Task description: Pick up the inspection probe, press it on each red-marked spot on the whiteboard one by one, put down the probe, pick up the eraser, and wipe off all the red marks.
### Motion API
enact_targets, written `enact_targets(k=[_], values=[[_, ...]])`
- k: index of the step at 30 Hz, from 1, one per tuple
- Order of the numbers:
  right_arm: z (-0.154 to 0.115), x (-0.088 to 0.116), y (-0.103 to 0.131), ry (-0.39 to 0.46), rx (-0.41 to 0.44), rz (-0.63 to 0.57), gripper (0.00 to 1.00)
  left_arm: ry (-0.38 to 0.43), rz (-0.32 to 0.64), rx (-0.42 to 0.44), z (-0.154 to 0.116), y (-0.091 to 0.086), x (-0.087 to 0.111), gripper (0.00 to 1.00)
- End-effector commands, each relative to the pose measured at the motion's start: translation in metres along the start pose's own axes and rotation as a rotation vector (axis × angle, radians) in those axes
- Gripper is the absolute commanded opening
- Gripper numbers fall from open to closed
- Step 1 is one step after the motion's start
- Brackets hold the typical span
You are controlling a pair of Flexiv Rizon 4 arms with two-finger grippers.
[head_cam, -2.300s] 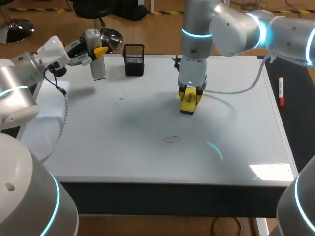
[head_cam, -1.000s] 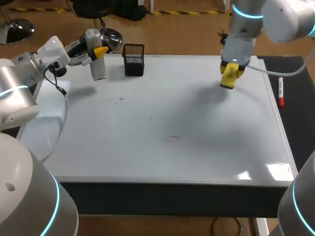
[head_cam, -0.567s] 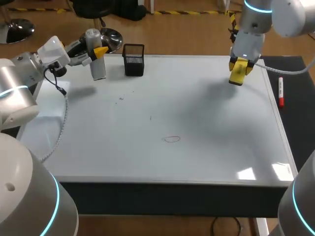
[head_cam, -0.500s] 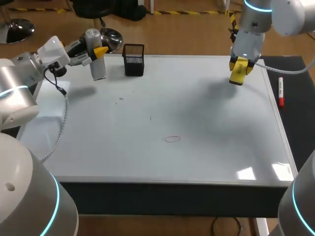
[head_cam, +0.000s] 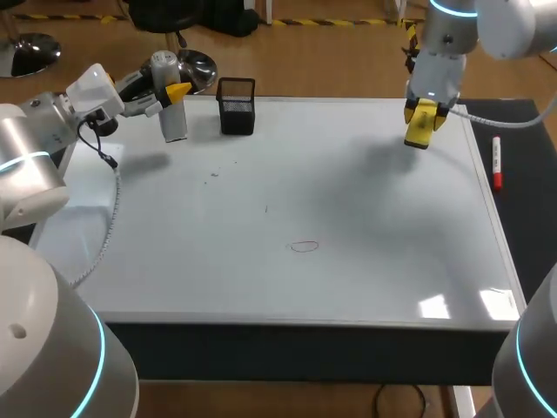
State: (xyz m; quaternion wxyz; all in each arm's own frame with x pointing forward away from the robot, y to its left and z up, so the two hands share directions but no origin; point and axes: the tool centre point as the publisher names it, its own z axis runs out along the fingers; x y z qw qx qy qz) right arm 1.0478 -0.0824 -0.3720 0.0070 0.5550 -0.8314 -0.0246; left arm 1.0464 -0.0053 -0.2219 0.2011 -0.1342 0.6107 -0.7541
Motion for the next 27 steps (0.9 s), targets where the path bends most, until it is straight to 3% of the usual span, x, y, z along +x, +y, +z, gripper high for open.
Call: enact_targets(k=[1,6,14,27], values=[[-0.001,0.000,-0.001,0.003,-0.001,-0.002,0.00,-0.003,0.002,0.001,0.000,-0.001,0.001,0.00],[-0.001,0.000,-0.001,0.003,-0.001,-0.002,0.00,0.000,0.013,0.013,0.003,-0.007,0.013,0.00],[-0.001,0.000,-0.001,0.003,-0.001,-0.002,0.00,0.084,0.001,0.058,0.006,-0.015,0.068,0.00],[-0.001,0.000,-0.001,0.003,-0.001,-0.002,0.00,0.250,-0.004,0.106,0.016,-0.028,0.192,0.00]])
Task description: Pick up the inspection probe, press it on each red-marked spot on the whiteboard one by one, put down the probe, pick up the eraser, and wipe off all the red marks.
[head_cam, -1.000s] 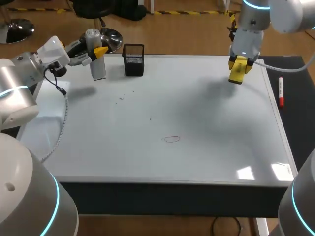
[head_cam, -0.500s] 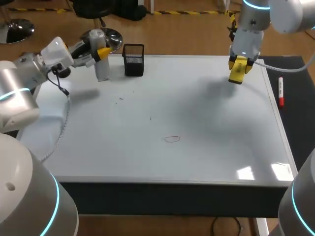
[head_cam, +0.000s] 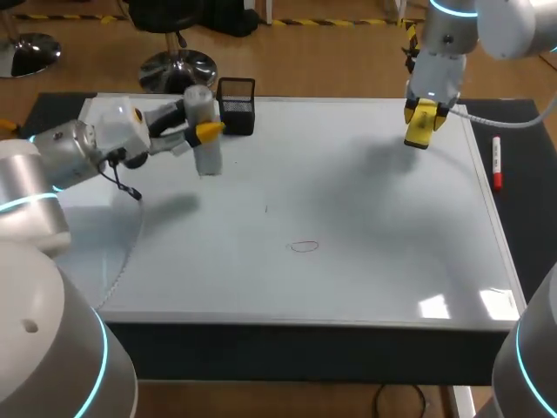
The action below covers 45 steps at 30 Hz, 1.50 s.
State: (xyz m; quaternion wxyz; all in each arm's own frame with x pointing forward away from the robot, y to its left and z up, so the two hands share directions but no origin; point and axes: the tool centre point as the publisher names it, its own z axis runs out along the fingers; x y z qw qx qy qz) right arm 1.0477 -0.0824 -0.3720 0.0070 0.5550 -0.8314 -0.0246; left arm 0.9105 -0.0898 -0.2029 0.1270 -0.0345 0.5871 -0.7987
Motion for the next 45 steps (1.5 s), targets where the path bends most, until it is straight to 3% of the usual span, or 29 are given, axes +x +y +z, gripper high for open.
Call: enact_targets(k=[1,13,20,26,33,45], values=[[-0.001,0.000,-0.001,0.004,-0.001,-0.002,0.00,0.015,0.014,-0.009,0.011,-0.004,0.040,0.00],[-0.001,0.000,-0.001,0.004,-0.001,-0.002,0.00,0.193,-0.093,0.024,0.051,0.012,0.128,0.00],[-0.001,0.000,-0.001,0.004,-0.001,-0.002,0.00,0.256,-0.160,0.020,0.069,0.033,0.158,0.00],[-0.001,0.000,-0.001,0.004,-0.001,-0.002,0.00,0.291,-0.178,0.024,0.085,0.044,0.174,0.00],[-0.001,0.000,-0.001,0.004,-0.001,-0.002,0.00,0.304,-0.191,0.025,0.100,0.058,0.178,0.00],[-0.001,0.000,-0.001,0.004,-0.001,-0.002,0.00,0.294,-0.209,0.016,0.118,0.085,0.172,0.00]])
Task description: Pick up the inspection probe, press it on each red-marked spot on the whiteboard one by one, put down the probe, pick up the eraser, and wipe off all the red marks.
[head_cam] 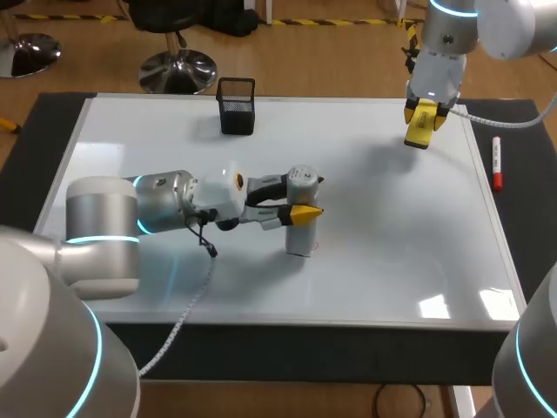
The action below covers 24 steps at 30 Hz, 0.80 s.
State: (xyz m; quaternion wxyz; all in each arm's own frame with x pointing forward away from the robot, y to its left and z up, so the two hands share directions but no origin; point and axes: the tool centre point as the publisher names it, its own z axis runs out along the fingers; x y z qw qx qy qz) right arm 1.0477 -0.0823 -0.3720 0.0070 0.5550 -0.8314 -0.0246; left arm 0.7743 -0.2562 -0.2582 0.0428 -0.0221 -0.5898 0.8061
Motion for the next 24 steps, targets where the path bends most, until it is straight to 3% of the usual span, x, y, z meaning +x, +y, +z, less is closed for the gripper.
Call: enact_targets(k=[1,24], values=[[-0.001,0.000,-0.001,0.003,-0.001,-0.002,0.00,0.000,0.005,0.003,0.007,0.009,-0.010,0.00],[-0.001,0.000,-0.001,0.003,-0.001,-0.002,0.00,-0.045,-0.015,-0.037,0.001,0.026,-0.028,0.00]])
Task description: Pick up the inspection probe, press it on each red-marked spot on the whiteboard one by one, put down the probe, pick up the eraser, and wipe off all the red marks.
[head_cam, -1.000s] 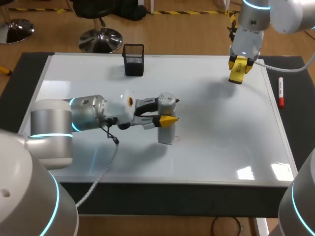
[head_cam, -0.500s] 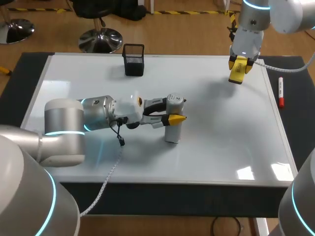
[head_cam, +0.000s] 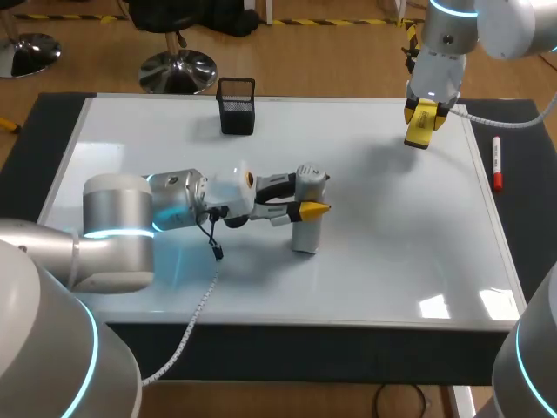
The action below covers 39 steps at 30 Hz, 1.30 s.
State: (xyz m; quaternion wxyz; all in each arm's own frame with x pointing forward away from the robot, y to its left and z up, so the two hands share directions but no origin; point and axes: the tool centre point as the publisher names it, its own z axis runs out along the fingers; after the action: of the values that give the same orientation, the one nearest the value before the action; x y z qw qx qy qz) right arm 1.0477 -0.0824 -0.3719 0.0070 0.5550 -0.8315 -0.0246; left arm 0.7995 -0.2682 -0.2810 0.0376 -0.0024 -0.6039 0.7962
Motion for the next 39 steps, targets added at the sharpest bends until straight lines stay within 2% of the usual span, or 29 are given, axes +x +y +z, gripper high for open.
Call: enact_targets(k=[1,12,20,28,32,39], values=[[-0.001,0.000,-0.001,0.003,-0.001,-0.002,0.00,-0.008,0.003,-0.004,-0.002,0.001,-0.001,0.00],[-0.001,0.000,-0.001,0.003,-0.001,-0.002,0.00,-0.016,0.021,-0.009,-0.003,-0.006,-0.003,0.00],[-0.001,0.000,-0.001,0.003,-0.001,-0.002,0.00,-0.013,0.070,0.019,-0.004,-0.038,-0.002,0.00],[-0.001,0.000,-0.001,0.003,-0.001,-0.002,0.00,-0.026,0.088,0.023,-0.009,-0.045,-0.007,0.00],[-0.001,0.000,-0.001,0.003,-0.001,-0.002,0.00,-0.065,0.094,0.027,-0.021,-0.049,-0.016,0.00],[-0.001,0.000,-0.001,0.003,-0.001,-0.002,0.00,-0.166,0.138,0.028,-0.054,-0.068,-0.044,0.00]])
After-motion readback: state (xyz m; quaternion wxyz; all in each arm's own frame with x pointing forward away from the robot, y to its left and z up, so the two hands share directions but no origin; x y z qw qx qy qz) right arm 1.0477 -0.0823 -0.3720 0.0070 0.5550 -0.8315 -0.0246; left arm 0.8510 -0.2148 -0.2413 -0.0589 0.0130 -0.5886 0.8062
